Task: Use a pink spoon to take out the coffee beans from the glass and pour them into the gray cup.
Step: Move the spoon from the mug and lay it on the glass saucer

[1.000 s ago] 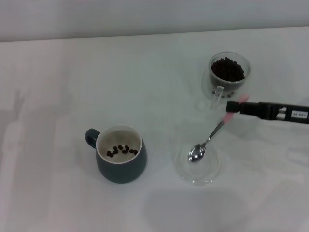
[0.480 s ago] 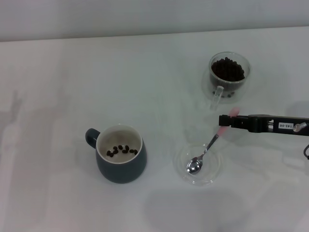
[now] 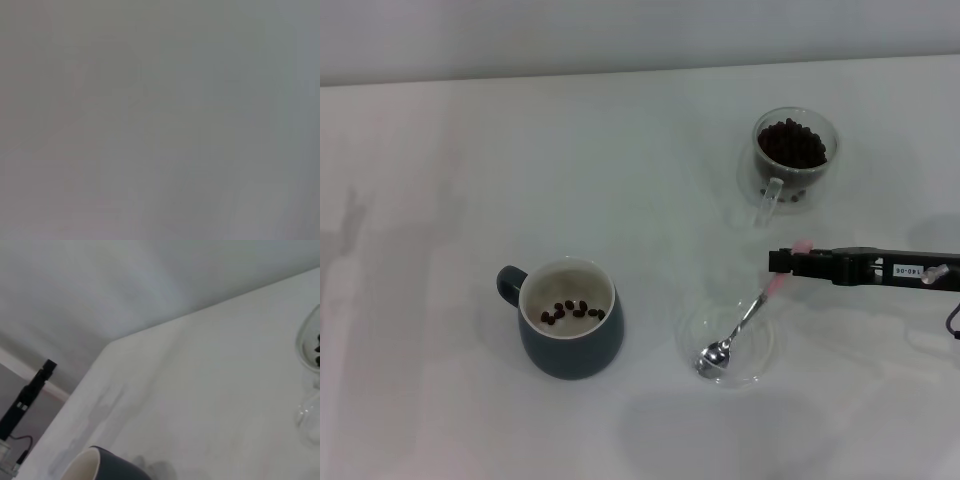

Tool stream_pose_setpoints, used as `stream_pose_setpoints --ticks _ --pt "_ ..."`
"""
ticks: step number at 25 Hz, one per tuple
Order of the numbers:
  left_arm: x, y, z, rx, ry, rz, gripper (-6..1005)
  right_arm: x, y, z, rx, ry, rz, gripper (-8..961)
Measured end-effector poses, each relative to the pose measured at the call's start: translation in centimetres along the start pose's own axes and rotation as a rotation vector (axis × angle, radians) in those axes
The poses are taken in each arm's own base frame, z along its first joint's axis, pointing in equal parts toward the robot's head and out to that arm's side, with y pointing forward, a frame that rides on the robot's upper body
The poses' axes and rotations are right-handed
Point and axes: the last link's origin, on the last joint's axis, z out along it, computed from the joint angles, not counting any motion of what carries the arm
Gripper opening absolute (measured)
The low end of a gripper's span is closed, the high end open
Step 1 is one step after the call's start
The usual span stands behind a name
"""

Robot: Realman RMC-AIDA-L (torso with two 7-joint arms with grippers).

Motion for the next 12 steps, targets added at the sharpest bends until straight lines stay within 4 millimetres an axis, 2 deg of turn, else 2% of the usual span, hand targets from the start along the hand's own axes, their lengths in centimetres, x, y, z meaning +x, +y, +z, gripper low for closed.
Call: stream_pose_setpoints --ticks 3,9,11,12 --pt "0.0 0.0 -0.1 0.001 -0.001 -0.001 883 0.0 -0.2 -0.2 0.013 -0.017 0.004 167" --pt "-0.1 0.0 -0.1 0.002 -0.001 -0.002 883 -0.2 -0.8 -1.3 0.042 -0.077 -0.031 382" --pt "-0.1 0.0 -0.1 0.002 -0.001 -0.002 882 -0.4 -1.1 -1.9 0.057 -0.106 -0.047 624" --pt "-0.1 0.0 -0.1 0.002 -0.001 -0.003 882 -0.5 -1.3 -2.2 0.068 -0.125 -0.056 663"
